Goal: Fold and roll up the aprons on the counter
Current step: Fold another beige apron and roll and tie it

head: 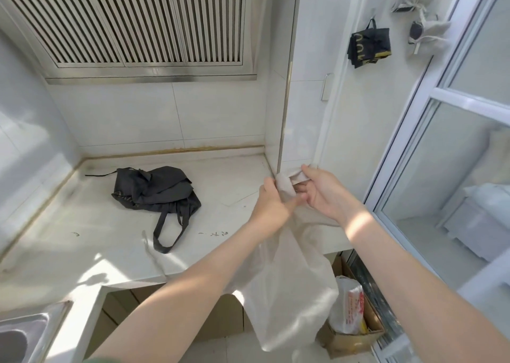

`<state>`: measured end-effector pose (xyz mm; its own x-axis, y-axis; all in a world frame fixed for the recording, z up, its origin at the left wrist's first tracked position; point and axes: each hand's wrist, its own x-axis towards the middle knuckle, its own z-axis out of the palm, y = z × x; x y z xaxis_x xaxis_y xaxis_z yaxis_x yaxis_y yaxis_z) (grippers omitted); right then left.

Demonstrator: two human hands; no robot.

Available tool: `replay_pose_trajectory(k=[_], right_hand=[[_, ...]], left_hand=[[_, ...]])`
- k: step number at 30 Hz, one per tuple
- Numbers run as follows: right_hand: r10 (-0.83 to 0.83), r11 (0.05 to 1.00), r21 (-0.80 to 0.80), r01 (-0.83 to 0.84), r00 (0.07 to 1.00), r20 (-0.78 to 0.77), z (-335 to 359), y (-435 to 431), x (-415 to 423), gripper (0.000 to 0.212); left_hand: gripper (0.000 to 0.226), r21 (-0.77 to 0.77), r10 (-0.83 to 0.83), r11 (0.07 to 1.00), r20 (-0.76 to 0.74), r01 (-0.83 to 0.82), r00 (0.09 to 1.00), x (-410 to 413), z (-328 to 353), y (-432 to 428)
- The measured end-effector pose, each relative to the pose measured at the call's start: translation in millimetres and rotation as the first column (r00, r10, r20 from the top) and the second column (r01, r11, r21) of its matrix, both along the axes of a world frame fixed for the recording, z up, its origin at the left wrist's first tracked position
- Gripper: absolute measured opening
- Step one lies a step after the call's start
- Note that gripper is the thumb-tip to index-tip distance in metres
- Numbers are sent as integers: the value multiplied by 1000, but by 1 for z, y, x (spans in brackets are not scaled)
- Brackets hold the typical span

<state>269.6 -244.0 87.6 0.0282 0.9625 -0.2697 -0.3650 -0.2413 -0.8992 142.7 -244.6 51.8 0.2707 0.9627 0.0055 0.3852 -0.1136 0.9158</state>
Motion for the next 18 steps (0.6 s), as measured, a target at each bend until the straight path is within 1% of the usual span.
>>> replay_pose_trajectory(k=[2, 3, 5, 6, 7, 8, 9, 10, 11, 12, 13, 14, 15, 16, 17, 18], right_hand=[[-17, 999, 53, 11, 993, 117, -4, -1, 9, 22], [-68, 995, 85, 54, 984, 166, -7, -2, 14, 18], [-136, 987, 115, 109, 955, 263, -13, -2, 24, 11], [-132, 988, 114, 102, 944, 301, -16, -4, 28, 11], [-112, 990, 114, 79, 941, 319, -19, -7, 31, 16], [-90, 992, 116, 55, 943, 321, -23, -8, 33, 28], [-70, 992, 121, 32, 945, 320, -25, -10, 35, 46], [-39, 993, 119, -2, 939, 342, -28, -11, 38, 62], [2, 993, 109, -49, 918, 396, -32, -11, 41, 72], [52, 991, 83, -103, 878, 476, -35, -11, 42, 72], [100, 987, 45, -153, 815, 571, -37, -11, 43, 63], [143, 982, -4, -188, 732, 666, -40, -11, 43, 48], [174, 977, -50, -205, 651, 738, -42, -12, 42, 32], [196, 974, -82, -212, 599, 776, -44, -13, 40, 20], [207, 971, -91, -220, 589, 781, -46, -13, 38, 13], [200, 972, -77, -221, 612, 765, -50, -13, 36, 13]], left_hand=[[22, 111, 1, 994, -77, 7, 997, 3, 4, 3], [14, 139, -17, 990, -128, 35, 992, 3, 6, 2], [11, 103, -64, 991, -181, 84, 981, 1, 7, 3], [11, 63, -74, 994, -188, 87, 979, 0, 7, 4], [11, 34, -70, 996, -190, 78, 979, -2, 6, 5], [13, 5, -60, 998, -189, 62, 980, -6, 6, 8], [17, -24, -45, 999, -173, 42, 984, -9, 7, 10], [23, -57, -31, 998, -144, 23, 989, -14, 7, 13], [29, -97, -24, 995, -88, 16, 996, -19, 8, 15], [36, -160, -25, 987, 0, 24, 1000, -24, 7, 16], [44, -232, -27, 971, 107, 51, 994, -29, 7, 17], [51, -292, -20, 953, 208, 81, 978, -36, 6, 19], [56, -327, -11, 939, 293, 111, 956, -43, 5, 20], [57, -342, -2, 930, 362, 135, 932, -50, 5, 22], [57, -354, 7, 923, 410, 151, 912, -58, 5, 24], [56, -370, 11, 914, 437, 168, 900, -66, 5, 25]])
